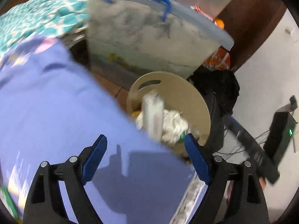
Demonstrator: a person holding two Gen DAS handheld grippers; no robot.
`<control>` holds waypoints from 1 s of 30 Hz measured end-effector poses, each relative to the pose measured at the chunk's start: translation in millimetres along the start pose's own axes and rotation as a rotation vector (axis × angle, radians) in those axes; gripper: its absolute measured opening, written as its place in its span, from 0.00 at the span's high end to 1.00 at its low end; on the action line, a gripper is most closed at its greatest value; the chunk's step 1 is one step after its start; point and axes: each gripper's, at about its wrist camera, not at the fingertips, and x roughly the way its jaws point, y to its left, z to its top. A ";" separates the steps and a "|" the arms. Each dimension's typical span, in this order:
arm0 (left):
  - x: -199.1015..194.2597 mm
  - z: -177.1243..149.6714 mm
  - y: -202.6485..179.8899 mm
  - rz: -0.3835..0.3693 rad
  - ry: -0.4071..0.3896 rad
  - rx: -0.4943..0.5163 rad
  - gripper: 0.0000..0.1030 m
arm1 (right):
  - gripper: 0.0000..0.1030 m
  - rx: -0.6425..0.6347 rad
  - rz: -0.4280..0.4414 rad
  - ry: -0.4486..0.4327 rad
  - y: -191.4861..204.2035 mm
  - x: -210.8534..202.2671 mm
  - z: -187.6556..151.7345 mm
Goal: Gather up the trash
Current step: 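Carry the tissue pack and bag to the beige bin and release both, then move both tools back to the bed, right tool pushing the sachet aside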
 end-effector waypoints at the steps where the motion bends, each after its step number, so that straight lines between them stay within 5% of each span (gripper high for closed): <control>1: -14.9 -17.2 9.8 -0.003 -0.011 -0.014 0.22 | 0.25 0.017 0.033 -0.007 1.6 -6.0 -3.4; 6: -89.7 -121.1 63.7 0.057 -0.058 -0.074 0.23 | 0.28 -0.004 0.168 0.065 36.5 -6.9 -25.2; 8: -112.9 -160.3 85.6 0.101 -0.042 -0.127 0.27 | 0.42 -0.044 0.236 0.123 63.3 1.1 -35.9; 11: -153.4 -211.6 127.7 0.176 -0.052 -0.271 0.35 | 0.54 -0.119 0.331 0.203 111.9 13.4 -53.5; 15: -206.9 -259.5 186.1 0.219 -0.156 -0.509 0.35 | 0.54 -0.231 0.499 0.359 200.3 39.0 -91.6; 20: -227.9 -271.4 202.1 0.184 -0.232 -0.540 0.35 | 0.54 -0.365 0.596 0.560 315.6 98.3 -128.3; 22: -227.7 -270.5 202.6 0.164 -0.247 -0.531 0.35 | 0.52 -0.393 0.553 0.590 350.7 127.1 -133.7; 26: -219.7 -266.2 203.7 0.156 -0.243 -0.520 0.35 | 0.52 -0.464 0.486 0.632 399.2 170.5 -152.3; 30: -216.0 -270.4 212.6 0.213 -0.213 -0.520 0.35 | 0.54 -0.469 0.510 0.657 409.1 159.5 -168.8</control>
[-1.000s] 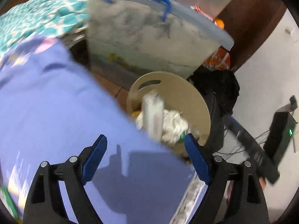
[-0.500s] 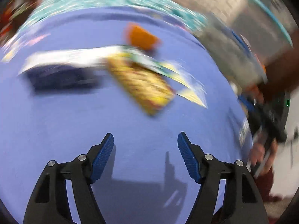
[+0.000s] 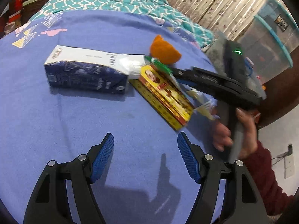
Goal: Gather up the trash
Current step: 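Move both tools back to the bed, right tool pushing the sachet aside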
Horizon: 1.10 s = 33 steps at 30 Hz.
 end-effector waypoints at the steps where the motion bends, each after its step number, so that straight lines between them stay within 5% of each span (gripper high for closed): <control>1: -1.7 -2.0 2.9 0.018 -0.008 0.005 0.35 | 0.54 -0.008 0.014 0.005 4.4 -2.3 -7.6; 4: -2.9 -6.5 9.7 0.099 -0.018 0.020 0.35 | 0.54 -0.038 0.037 0.015 23.4 -12.7 -43.5; 16: -37.5 -34.9 34.3 0.196 -0.062 0.044 0.34 | 0.53 -0.130 0.118 0.001 102.2 -35.2 -167.8; 19: -46.7 -37.0 39.2 0.186 -0.074 0.031 0.32 | 0.81 -0.172 0.057 -0.019 108.2 -43.4 -182.3; 24: -46.7 -36.0 29.6 0.193 -0.080 0.052 0.28 | 0.83 -0.081 -0.013 -0.107 88.2 -69.1 -181.7; 31: -17.6 -21.8 -24.6 0.241 -0.072 0.221 0.22 | 0.77 0.024 -0.060 -0.187 60.4 -102.1 -188.9; 33: -0.5 -19.9 -37.1 0.265 -0.044 0.261 0.22 | 0.48 0.029 -0.097 -0.213 57.6 -108.0 -190.0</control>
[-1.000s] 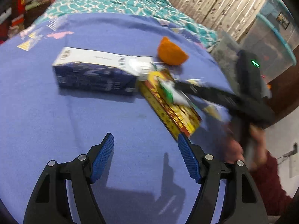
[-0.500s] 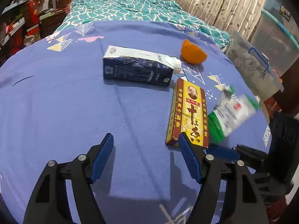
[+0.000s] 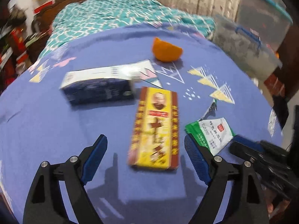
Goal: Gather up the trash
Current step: 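Move both tools back to the bed, right tool pushing the sachet aside, then grasp the yellow spice box with the left tool while the right grasps the green sachet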
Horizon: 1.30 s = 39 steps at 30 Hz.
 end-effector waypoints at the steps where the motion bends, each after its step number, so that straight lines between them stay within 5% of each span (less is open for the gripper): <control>1: 7.2 1.5 -7.0 0.028 0.009 0.022 0.22 | 0.24 0.011 -0.024 -0.023 -3.7 -4.0 -0.9; 3: 17.3 0.6 -13.8 0.079 0.015 0.049 0.23 | 0.23 0.035 -0.046 -0.063 -12.4 -12.9 -2.4; 6: 28.0 -5.0 -12.8 0.095 0.042 0.048 0.43 | 0.23 0.028 -0.085 -0.060 -15.6 -12.6 0.5; 15: -8.1 -53.6 25.6 0.194 0.005 0.002 0.44 | 0.23 -0.002 -0.141 0.001 -7.1 19.9 12.4; 25: -52.7 -99.9 119.1 0.333 -0.010 -0.268 0.43 | 0.21 -0.181 -0.189 0.066 47.6 53.3 4.9; 35: -66.8 -116.2 148.9 0.366 -0.048 -0.338 0.43 | 0.22 -0.329 -0.231 0.114 88.5 66.8 -9.0; 39: -67.6 -121.6 153.6 0.364 -0.055 -0.346 0.44 | 0.22 -0.365 -0.261 0.054 96.2 51.1 -10.5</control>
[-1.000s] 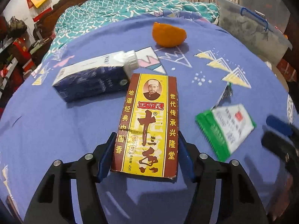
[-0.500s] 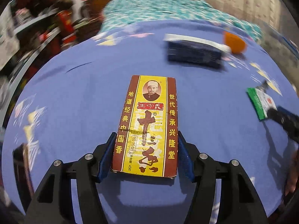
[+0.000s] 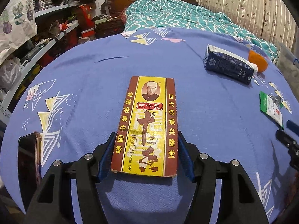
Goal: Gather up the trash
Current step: 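Grasp the yellow spice box with the left tool while the right grasps the green sachet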
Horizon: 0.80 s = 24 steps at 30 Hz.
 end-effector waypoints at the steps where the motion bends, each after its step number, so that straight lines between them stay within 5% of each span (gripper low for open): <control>1: 1.0 -0.2 2.2 -0.011 -0.003 -0.011 0.44 | 0.22 -0.007 -0.017 -0.023 0.4 -5.9 0.5; 7: 1.7 -0.6 3.4 -0.014 -0.018 -0.004 0.44 | 0.08 -0.033 -0.063 -0.109 -7.9 -17.3 17.2; 19: 2.6 -0.4 3.3 -0.014 -0.021 -0.005 0.44 | 0.04 -0.185 -0.033 0.065 -11.5 42.1 39.6; 24: 2.4 -0.4 2.8 -0.011 -0.021 -0.007 0.44 | 0.04 -0.110 0.024 0.089 -22.8 47.6 36.4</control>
